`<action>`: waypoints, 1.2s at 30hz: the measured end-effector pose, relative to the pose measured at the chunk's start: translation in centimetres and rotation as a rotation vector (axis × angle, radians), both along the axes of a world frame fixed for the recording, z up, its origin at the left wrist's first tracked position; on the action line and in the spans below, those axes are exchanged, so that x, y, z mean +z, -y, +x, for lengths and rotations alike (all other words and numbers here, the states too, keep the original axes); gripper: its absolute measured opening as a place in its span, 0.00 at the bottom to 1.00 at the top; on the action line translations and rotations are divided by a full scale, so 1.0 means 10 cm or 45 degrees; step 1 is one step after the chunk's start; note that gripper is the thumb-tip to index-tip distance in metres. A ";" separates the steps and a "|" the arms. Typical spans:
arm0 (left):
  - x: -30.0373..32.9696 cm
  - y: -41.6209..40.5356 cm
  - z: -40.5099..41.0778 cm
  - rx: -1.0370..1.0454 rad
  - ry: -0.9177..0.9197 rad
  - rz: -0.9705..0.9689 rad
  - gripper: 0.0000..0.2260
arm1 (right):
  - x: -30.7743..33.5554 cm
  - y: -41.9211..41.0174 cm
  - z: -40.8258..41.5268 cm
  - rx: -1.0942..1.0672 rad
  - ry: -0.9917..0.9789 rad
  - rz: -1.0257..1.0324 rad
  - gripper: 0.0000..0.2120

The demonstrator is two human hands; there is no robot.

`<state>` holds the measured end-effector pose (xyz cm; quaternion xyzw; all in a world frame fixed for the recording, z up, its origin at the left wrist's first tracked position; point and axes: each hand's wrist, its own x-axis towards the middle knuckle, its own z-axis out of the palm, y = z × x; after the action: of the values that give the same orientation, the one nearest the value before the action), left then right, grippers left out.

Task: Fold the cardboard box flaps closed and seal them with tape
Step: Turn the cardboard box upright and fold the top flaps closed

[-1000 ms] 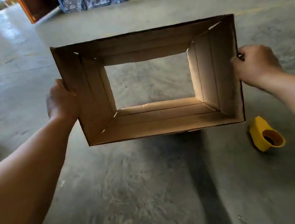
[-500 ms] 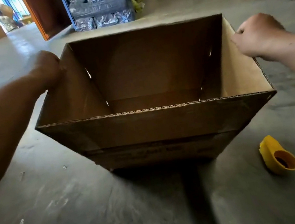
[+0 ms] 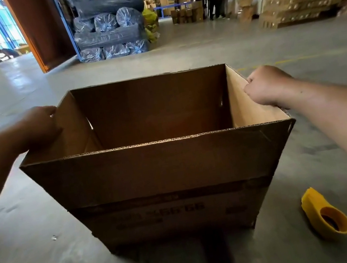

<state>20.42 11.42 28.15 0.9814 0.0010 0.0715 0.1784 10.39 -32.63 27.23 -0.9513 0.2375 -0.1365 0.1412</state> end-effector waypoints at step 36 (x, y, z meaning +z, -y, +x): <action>-0.04 0.17 -0.32 -0.039 -0.169 -0.644 0.15 | 0.04 0.18 -0.13 0.062 -0.163 0.050 0.13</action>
<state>17.24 9.73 27.78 0.9079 0.0156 0.0019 0.4188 9.05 -34.39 27.63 -0.9606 0.2255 -0.0673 0.1477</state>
